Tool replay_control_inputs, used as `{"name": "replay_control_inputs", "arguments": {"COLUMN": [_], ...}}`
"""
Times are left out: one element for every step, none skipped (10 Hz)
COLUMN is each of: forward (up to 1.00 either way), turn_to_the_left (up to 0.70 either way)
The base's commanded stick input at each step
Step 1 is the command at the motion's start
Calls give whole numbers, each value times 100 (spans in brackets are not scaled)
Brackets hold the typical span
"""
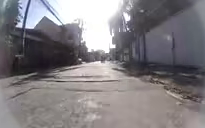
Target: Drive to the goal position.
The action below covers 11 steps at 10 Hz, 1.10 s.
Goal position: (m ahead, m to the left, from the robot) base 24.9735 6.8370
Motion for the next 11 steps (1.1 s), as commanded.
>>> {"name": "replay_control_inputs", "arguments": {"forward": [70, 70, 70, 70, 70, 70, 70, 70, 70, 70, 70], "turn_to_the_left": [4, 31, 34, 35, 35, 35, 24, 11, 0, 0, 0]}}
